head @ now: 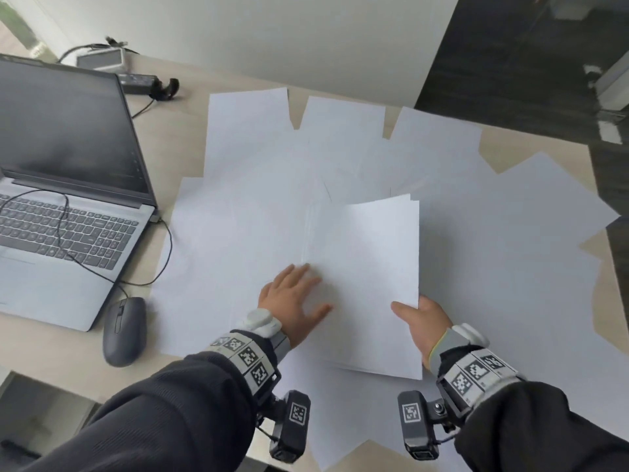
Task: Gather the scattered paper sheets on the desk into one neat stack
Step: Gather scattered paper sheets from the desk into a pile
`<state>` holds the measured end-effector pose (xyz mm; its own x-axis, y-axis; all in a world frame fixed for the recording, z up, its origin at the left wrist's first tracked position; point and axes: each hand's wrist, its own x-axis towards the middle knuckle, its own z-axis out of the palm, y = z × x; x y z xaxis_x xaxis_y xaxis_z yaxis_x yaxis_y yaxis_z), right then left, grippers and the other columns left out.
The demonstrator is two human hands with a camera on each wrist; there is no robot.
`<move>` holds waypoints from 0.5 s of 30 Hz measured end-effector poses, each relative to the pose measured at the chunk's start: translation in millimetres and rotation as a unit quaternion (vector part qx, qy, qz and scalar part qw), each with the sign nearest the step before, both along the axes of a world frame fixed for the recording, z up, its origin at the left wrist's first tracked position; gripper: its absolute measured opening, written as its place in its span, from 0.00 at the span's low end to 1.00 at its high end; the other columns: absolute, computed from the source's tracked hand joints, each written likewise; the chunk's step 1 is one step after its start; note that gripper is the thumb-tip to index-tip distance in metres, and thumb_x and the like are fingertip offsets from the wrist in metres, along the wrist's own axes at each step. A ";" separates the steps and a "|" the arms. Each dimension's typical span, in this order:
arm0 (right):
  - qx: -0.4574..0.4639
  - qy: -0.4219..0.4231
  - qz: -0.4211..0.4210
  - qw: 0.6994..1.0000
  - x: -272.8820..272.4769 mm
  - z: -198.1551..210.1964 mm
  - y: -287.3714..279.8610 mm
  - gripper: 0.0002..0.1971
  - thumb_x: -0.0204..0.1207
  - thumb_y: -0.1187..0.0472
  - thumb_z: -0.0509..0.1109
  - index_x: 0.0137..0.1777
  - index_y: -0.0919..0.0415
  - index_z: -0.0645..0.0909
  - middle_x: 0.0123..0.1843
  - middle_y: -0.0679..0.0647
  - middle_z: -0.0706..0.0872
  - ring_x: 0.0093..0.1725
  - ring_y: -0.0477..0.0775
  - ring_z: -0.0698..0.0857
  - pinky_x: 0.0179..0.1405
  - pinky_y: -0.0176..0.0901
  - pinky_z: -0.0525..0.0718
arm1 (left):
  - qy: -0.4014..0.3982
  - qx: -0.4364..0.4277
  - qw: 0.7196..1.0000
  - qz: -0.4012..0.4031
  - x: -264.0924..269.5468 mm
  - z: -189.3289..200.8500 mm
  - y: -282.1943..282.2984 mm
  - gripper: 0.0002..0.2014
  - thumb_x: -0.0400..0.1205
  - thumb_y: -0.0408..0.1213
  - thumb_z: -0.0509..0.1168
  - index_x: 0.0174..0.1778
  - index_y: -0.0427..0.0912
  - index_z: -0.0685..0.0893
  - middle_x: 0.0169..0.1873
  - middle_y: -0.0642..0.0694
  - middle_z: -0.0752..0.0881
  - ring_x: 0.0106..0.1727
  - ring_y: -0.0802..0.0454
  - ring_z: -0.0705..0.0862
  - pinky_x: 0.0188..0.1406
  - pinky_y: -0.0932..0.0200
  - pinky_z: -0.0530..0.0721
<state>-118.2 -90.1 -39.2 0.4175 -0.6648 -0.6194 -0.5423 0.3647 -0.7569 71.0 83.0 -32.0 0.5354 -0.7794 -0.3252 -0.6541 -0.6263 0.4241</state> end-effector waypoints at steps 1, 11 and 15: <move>-0.005 0.002 -0.006 1.000 -2.4 3.1 -5.0 0.08 0.79 0.64 0.71 0.47 0.50 0.89 0.47 0.48 0.94 0.52 0.59 0.91 0.64 0.64 0.84 | -0.007 0.001 1.000 0.024 7.7 0.7 -5.3 0.32 0.83 0.64 0.58 0.85 0.63 0.63 0.88 0.59 0.53 0.89 0.54 0.47 0.85 0.45 0.52; -0.057 0.033 -0.124 0.990 -43.7 13.4 -51.2 0.10 0.80 0.65 0.70 0.45 0.48 0.85 0.46 0.47 0.90 0.49 0.59 0.88 0.65 0.63 0.83 | -0.009 0.142 0.969 0.201 61.8 1.8 -68.2 0.60 0.69 0.81 0.60 0.88 0.55 0.36 0.88 0.50 0.33 0.89 0.42 0.36 0.85 0.30 0.49; -0.054 0.039 -0.140 0.988 -50.7 9.7 -56.3 0.08 0.80 0.64 0.70 0.45 0.49 0.86 0.46 0.50 0.91 0.51 0.62 0.88 0.64 0.65 0.84 | -0.012 0.168 0.968 0.185 61.9 -8.6 -70.0 0.64 0.63 0.85 0.58 0.87 0.57 0.35 0.88 0.52 0.32 0.88 0.42 0.34 0.83 0.30 0.50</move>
